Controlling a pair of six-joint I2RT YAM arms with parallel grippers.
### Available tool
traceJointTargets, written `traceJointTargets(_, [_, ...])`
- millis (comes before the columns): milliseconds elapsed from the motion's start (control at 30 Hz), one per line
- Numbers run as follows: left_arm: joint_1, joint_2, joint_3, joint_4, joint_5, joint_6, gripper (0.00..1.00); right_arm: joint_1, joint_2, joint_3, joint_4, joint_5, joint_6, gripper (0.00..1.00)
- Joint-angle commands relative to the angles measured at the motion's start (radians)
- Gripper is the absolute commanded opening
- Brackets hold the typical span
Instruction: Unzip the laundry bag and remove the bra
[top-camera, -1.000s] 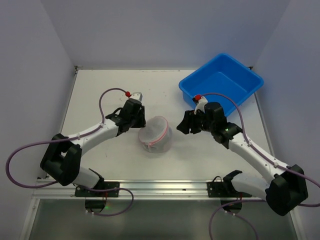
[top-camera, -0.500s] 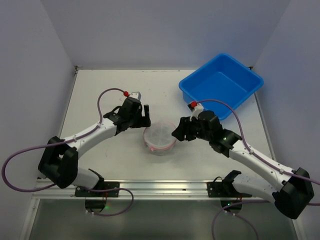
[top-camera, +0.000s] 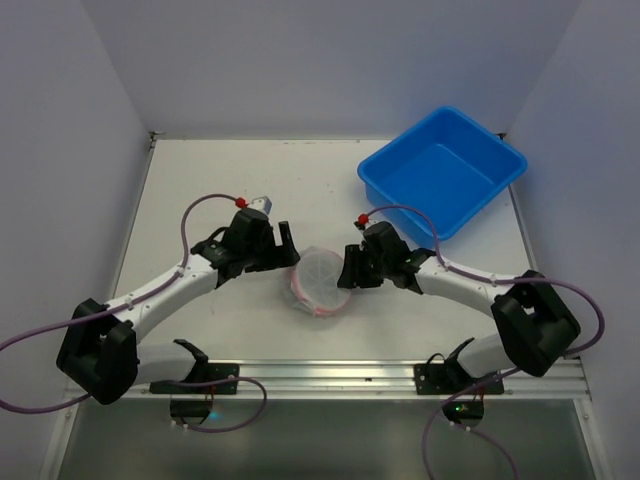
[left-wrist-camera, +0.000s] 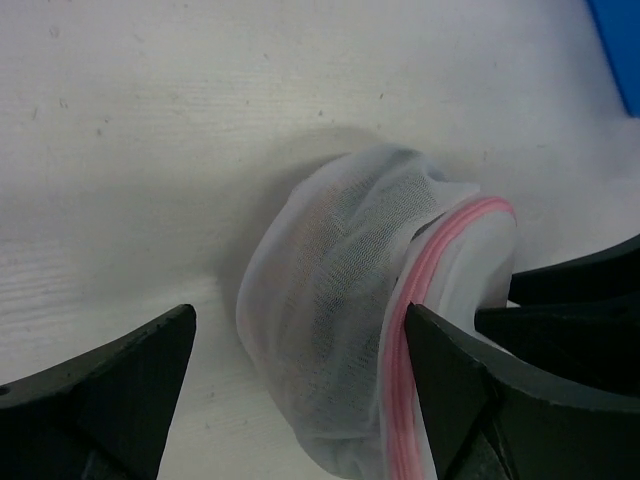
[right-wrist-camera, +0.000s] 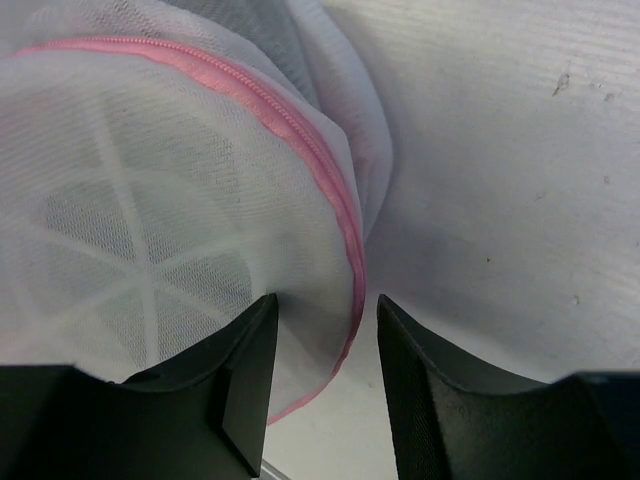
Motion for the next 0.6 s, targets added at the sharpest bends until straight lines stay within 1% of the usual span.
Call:
traceJointTargets(0, [0.003, -0.021, -0.069, 0.049, 0.125, -0.058, 0.88, -0.016, 0.039, 0.07, 0.058, 0.021, -0.048, 0.46])
traceJointTargets(100, [0.005, -0.041, -0.119, 0.103, 0.198, -0.097, 0.84, -0.025, 0.061, 0.104, 0.047, 0.036, -0.08, 0.46])
traceJointTargets(200, [0.005, -0.06, -0.137, 0.129, 0.255, -0.12, 0.83, -0.026, 0.079, 0.15, 0.026, 0.04, -0.094, 0.46])
traceJointTargets(267, [0.005, -0.087, -0.142, 0.129, 0.268, -0.135, 0.83, -0.028, 0.085, 0.16, 0.021, 0.036, -0.092, 0.46])
traceJointTargets(333, [0.003, -0.132, -0.14, 0.119, 0.257, -0.144, 0.85, -0.026, 0.099, 0.173, 0.018, 0.038, -0.092, 0.46])
traceJointTargets(367, [0.005, -0.149, -0.139, 0.093, 0.242, -0.15, 0.89, -0.028, 0.102, 0.176, 0.018, 0.038, -0.091, 0.46])
traceJointTargets(400, [0.005, -0.161, -0.126, 0.073, 0.204, -0.152, 0.9, -0.028, 0.105, 0.177, 0.02, 0.036, -0.091, 0.46])
traceJointTargets(467, [0.005, -0.204, -0.116, 0.03, 0.171, -0.164, 0.94, -0.026, 0.108, 0.179, 0.023, 0.036, -0.089, 0.46])
traceJointTargets(567, [0.005, -0.238, -0.111, 0.008, 0.159, -0.198, 0.95, -0.026, 0.1, 0.18, 0.027, 0.038, -0.085, 0.46])
